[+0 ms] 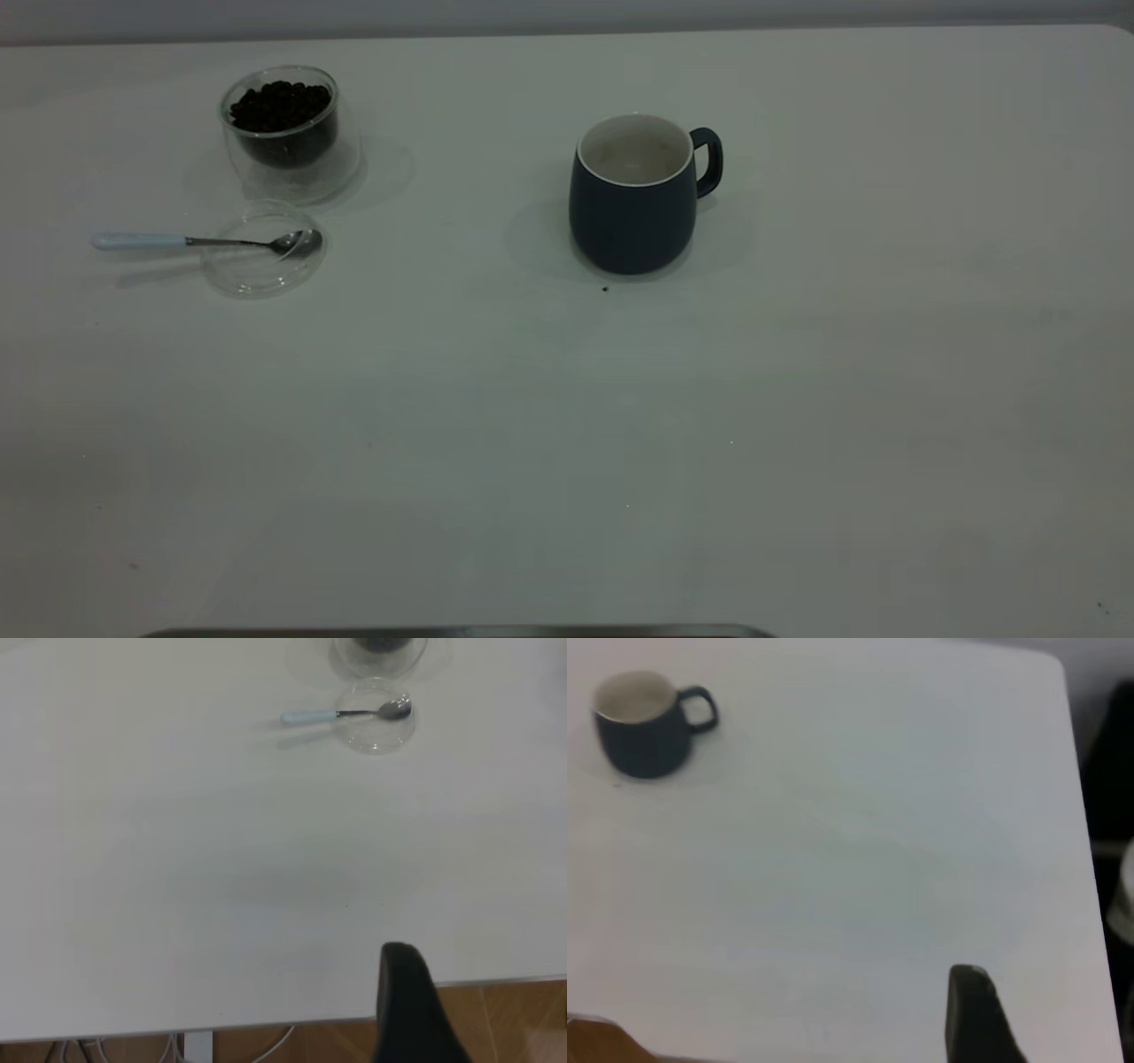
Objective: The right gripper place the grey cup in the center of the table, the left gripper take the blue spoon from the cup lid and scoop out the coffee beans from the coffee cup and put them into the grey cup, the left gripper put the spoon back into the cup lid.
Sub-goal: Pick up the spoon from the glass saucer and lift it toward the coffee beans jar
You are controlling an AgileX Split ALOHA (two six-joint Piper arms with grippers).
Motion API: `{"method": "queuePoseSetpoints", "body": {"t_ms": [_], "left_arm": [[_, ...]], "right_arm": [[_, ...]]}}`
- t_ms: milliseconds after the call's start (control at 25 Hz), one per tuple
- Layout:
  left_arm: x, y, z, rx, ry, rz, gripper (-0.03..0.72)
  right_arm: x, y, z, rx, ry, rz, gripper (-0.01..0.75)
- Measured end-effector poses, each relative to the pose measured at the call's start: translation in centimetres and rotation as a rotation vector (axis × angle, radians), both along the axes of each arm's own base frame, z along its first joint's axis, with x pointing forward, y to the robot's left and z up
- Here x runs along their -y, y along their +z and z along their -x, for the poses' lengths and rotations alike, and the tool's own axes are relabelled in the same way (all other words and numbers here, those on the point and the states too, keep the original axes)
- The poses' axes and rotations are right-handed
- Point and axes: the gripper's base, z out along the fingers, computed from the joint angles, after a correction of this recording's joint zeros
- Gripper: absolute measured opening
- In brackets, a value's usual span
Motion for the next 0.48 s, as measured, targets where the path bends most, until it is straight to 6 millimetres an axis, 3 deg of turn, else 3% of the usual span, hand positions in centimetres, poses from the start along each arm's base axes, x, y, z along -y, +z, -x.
{"method": "queuePoseSetpoints", "body": {"t_ms": [480], "left_arm": [[0.0, 0.0, 0.0, 0.000, 0.000, 0.000, 0.482]], "right_arm": [[-0.9, -1.1, -1.2, 0.032, -0.069, 0.024, 0.363]]}}
